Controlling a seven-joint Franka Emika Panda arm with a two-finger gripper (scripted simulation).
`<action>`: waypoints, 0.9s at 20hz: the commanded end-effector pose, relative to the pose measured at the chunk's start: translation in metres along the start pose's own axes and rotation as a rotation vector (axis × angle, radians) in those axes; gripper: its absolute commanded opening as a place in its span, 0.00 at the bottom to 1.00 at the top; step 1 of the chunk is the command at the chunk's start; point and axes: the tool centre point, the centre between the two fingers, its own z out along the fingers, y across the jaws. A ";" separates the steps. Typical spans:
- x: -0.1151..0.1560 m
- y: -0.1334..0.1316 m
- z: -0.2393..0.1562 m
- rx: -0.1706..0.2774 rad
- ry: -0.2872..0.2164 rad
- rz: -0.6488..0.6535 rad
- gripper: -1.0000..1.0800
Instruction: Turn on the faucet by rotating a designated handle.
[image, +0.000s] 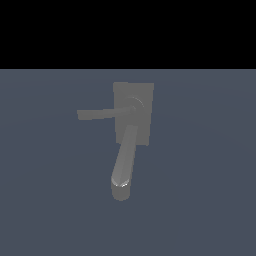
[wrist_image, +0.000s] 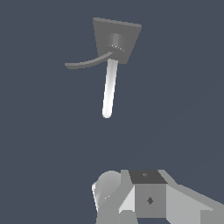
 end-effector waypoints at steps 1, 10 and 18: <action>0.001 0.002 -0.002 -0.034 0.012 0.004 0.00; 0.008 0.013 -0.020 -0.260 0.093 0.029 0.00; 0.020 0.019 -0.052 -0.582 0.204 0.046 0.00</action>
